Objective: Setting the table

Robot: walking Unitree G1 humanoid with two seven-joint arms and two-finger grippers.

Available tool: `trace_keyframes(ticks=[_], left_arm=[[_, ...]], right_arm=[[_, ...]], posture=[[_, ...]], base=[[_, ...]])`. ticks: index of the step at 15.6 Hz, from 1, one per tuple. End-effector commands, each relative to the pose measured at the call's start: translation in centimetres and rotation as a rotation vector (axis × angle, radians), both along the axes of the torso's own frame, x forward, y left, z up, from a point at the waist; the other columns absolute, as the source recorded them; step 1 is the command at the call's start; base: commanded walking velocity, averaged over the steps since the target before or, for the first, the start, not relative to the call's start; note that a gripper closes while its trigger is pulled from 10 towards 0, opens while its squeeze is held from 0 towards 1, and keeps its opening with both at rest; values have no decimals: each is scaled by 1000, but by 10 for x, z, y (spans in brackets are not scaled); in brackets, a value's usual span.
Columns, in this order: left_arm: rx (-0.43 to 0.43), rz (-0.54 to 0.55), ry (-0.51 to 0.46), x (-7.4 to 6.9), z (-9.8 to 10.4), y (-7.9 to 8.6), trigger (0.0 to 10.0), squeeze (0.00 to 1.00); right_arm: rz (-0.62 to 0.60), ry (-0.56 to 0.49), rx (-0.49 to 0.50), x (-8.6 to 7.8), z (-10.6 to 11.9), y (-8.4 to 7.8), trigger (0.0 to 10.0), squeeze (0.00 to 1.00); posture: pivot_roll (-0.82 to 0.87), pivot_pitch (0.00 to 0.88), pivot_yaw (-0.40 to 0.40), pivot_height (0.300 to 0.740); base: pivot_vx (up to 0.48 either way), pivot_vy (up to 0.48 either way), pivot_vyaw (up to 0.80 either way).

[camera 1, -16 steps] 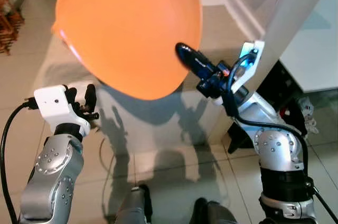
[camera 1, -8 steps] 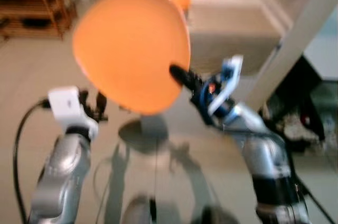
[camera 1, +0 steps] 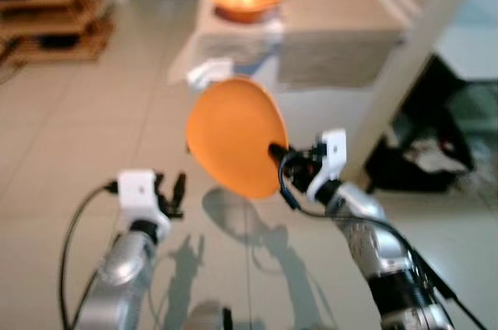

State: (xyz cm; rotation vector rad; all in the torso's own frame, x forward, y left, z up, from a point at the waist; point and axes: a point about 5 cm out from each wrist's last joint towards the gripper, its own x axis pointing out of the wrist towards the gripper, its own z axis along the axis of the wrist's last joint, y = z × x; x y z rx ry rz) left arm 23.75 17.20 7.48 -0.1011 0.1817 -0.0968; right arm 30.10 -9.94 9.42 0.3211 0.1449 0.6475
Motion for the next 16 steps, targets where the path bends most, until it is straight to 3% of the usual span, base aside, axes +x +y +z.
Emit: trace_keyframes(ticks=[1, 5, 7, 10, 13, 16], left_arm=[[-6, -25, 7, -2, -4, -5, 10000, 0], [-16, -44, -3, -1, -7, -10, 10000, 0], [-22, -54, -6, 0, -7, -12, 10000, 0], [-25, -62, -11, 2, -7, -14, 10000, 0], [-31, -64, -16, 2, -7, -17, 10000, 0], [-41, -73, -10, 4, -12, -19, 10000, 0]], right_arm=[[12, -34, -3, 0, 2, 0, 10000, 0], [6, -60, -40, 1, -4, 4, 10000, 0], [-2, -64, -113, 3, -10, 7, 10000, 0], [-3, -73, -158, 5, -12, 9, 10000, 0], [-18, -61, -143, 7, -14, 10, 10000, 0], [-67, -41, -182, 10, -20, 8, 10000, 0]], posture=[[-4, 105, 19, 740], [-10, 115, 24, 740], [-14, 116, 28, 740], [-13, 116, 25, 740], [-12, 113, 17, 740], [-18, 108, 14, 740]], base=[[0, -454, 0], [0, -456, 0], [0, -456, 0], [0, -458, 744], [0, -458, 742], [0, -458, 0]])
